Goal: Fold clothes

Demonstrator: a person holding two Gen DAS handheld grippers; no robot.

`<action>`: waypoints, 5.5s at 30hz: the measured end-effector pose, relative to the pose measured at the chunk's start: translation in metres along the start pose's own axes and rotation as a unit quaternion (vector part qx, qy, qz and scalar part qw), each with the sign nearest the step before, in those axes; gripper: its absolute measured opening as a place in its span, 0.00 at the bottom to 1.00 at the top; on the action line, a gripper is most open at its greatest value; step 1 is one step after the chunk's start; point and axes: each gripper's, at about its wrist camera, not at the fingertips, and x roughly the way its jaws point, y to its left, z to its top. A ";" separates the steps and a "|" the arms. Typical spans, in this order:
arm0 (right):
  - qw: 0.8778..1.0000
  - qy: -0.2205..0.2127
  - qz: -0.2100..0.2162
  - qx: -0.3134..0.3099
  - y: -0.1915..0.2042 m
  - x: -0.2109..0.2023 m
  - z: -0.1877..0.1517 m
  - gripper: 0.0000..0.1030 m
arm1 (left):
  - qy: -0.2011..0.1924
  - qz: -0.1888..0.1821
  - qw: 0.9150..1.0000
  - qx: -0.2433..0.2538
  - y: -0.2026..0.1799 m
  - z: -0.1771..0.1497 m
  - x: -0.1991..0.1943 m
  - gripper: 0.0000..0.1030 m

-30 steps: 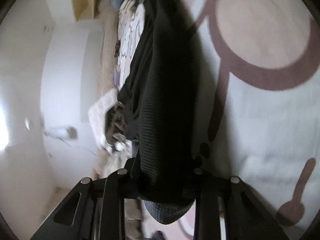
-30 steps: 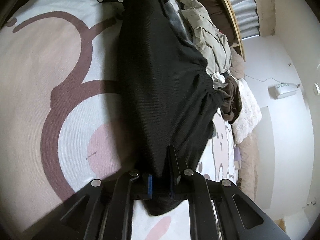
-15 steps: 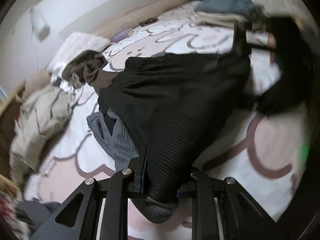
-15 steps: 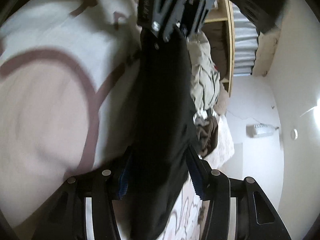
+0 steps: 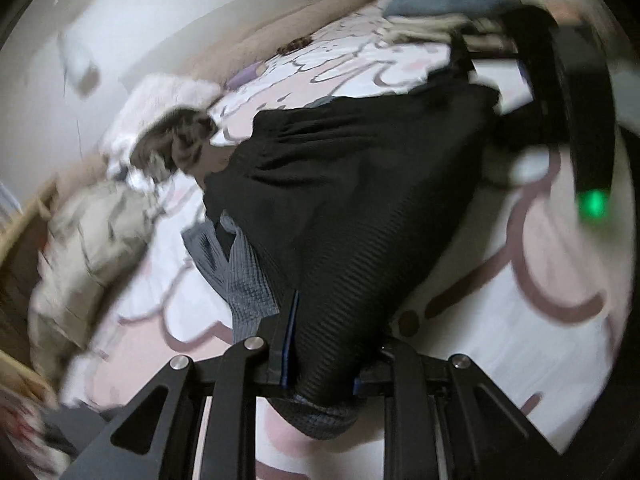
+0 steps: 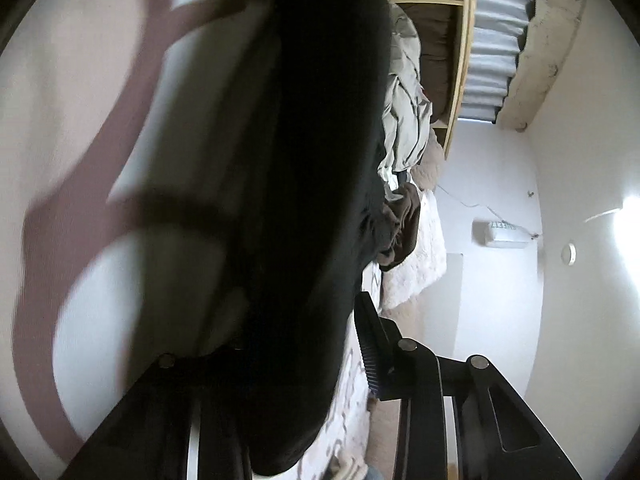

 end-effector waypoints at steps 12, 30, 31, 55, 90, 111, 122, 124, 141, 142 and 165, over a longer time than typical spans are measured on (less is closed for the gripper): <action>1.000 0.002 0.006 0.011 0.012 -0.001 -0.014 0.20 | -0.020 0.266 0.913 0.309 -0.084 -0.024 0.018 0.40; 0.999 -0.015 0.043 0.010 -0.025 -0.005 -0.013 0.10 | 0.041 0.196 0.949 0.245 -0.029 0.005 0.023 0.17; 0.999 -0.015 0.039 0.009 -0.036 -0.008 -0.015 0.09 | 0.038 0.190 0.954 0.229 -0.019 0.016 0.018 0.17; 0.921 0.327 -0.139 0.159 -0.356 -0.018 -0.342 0.09 | -0.209 0.051 0.977 -0.017 0.054 0.510 -0.031 0.18; 0.925 0.363 -0.039 0.106 -0.179 0.001 -0.456 0.09 | -0.261 0.099 0.948 0.150 -0.175 0.478 0.082 0.18; 0.911 0.390 0.097 0.091 -0.128 -0.042 -0.467 0.84 | -0.244 0.061 0.930 0.267 -0.215 0.409 0.074 0.50; 0.723 0.353 0.151 0.574 -0.323 -0.005 -0.507 0.43 | -0.246 -0.045 0.964 0.088 -0.166 0.427 0.032 0.58; 0.643 0.327 0.165 0.672 -0.348 0.006 -0.523 0.29 | -0.253 -0.050 0.964 0.073 -0.180 0.442 0.036 0.58; 0.457 0.400 0.228 0.761 -0.212 0.178 -0.621 0.24 | -0.231 -0.087 0.969 0.029 -0.205 0.459 0.086 0.55; 0.459 0.399 0.227 0.761 -0.211 0.177 -0.621 0.24 | -0.229 -0.089 0.969 0.026 -0.205 0.460 0.087 0.55; 0.429 0.408 0.172 0.788 -0.168 -0.027 -0.597 0.24 | -0.185 -0.094 0.970 -0.123 -0.114 0.385 0.027 0.79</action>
